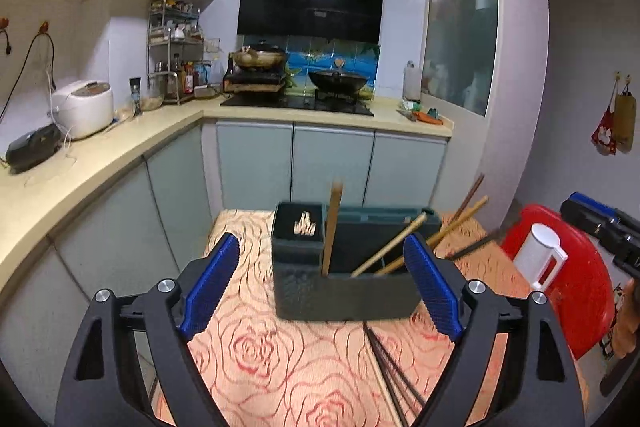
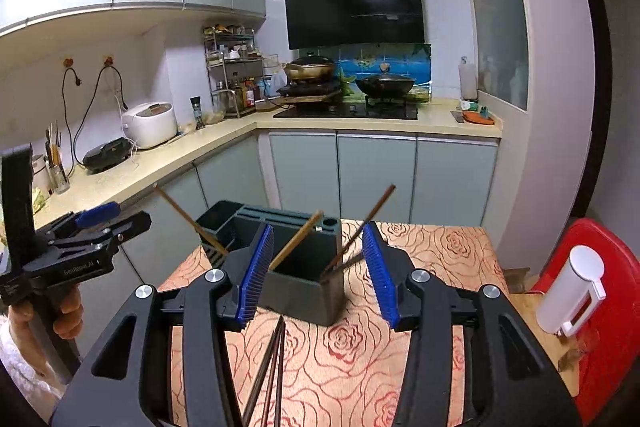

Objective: Organize utensils
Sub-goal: 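Move both open tools back down to the remaining chopsticks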

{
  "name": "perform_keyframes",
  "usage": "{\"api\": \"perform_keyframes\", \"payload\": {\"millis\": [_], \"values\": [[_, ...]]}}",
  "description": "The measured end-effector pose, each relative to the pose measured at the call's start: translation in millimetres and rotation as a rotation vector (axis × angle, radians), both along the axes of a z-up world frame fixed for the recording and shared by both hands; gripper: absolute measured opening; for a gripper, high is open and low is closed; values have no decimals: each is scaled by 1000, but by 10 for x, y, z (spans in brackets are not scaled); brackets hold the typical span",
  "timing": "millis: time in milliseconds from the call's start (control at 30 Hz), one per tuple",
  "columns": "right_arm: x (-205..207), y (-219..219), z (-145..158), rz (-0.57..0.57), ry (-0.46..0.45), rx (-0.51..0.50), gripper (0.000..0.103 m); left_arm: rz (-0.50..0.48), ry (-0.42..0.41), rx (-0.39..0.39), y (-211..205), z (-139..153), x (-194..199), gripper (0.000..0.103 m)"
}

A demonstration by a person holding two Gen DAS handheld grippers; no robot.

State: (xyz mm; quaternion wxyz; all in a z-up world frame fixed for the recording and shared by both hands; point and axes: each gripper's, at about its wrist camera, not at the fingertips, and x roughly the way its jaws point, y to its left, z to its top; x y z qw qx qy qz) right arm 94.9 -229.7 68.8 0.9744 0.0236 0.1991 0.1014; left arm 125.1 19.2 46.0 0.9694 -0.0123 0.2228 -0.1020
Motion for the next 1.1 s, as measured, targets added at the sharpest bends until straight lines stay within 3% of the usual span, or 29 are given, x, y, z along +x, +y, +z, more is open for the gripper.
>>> {"api": "perform_keyframes", "payload": {"millis": [300,667,1100], "values": [[-360,-85,-432,-41,27,-45,45,-4,36,43,124,-457,-353,82],[-664,-77,-1158,-64,150,-49,45,-26,136,43,125,-1076,-640,82],[-811,-51,-1655,-71,235,-30,45,-127,263,101,-213,-1712,-876,82]]}}
